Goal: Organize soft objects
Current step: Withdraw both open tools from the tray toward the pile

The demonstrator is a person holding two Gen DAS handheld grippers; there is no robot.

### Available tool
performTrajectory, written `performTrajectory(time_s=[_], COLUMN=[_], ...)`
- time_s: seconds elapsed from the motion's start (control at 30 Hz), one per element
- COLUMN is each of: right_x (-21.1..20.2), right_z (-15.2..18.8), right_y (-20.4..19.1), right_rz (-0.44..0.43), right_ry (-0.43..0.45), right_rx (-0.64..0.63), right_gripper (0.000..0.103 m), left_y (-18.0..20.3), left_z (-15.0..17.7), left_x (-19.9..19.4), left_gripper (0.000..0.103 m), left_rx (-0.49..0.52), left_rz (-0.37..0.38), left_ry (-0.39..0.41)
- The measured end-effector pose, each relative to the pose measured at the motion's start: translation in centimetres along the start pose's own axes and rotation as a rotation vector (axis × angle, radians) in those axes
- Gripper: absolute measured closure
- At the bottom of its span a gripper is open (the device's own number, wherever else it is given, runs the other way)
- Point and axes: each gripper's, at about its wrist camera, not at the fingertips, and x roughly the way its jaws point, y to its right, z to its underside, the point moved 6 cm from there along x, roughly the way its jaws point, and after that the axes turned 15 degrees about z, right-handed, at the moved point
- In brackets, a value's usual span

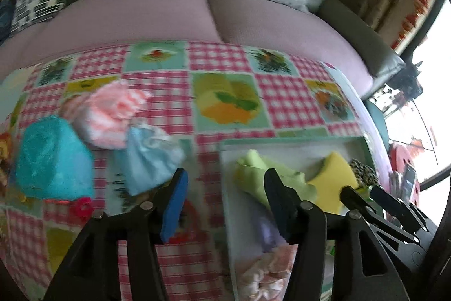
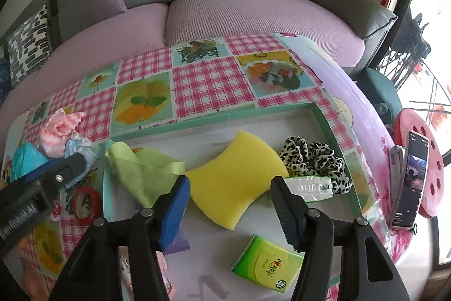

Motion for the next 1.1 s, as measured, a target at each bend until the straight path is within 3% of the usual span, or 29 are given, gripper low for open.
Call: performTrajectory(time_s=[0.13, 0.2, 0.27, 0.4, 0.57, 0.83, 1.1], right_x=[-0.1, -0.2, -0.4, -0.7, -1.2, -2.8, -4.1], right_z=[0.1, 0.2, 0.2, 0.1, 0.2, 0.5, 1.9], right_y=[-0.9, -1.2, -1.6, -2.4, -3.8, -8.5, -15.1], right_rz=[-0.012, -0.017, -0.019, -0.027, -0.052, -0.190, -0.302], right_ry=[0.003, 0.006, 0.013, 0.027, 0.041, 0.051, 0.047], right_rx=[-0.028, -0.040, -0.049, -0.071, -0.091, -0.124, -0.238], right_gripper=[0.037, 0.024, 0.018, 0.015, 0.014, 0.014, 0.014], left_y=[-2.1, -2.7, -3.4, -4.4, -6.9, -12.9, -16.1], left_z=[-0.2, -0.1, -0.1, -0.4, -0.9, -0.1, 2.1], left_x=[-1.1, -1.6, -2.3, -3.9, -7.3, -12.7, -13.5], left_gripper=[0.040, 0.039, 0.038, 0.018, 0.015, 0.015, 0.015], left_rx=[-0.023, -0.029, -0.035, -0.033, -0.061, -0.179, -0.280], left_rz=[-0.085, -0.107, -0.127, -0.173, -0.261, -0.406, -0.403], left_ry=[0.017, 0.026, 0.040, 0.082, 0.168, 0.255, 0.238])
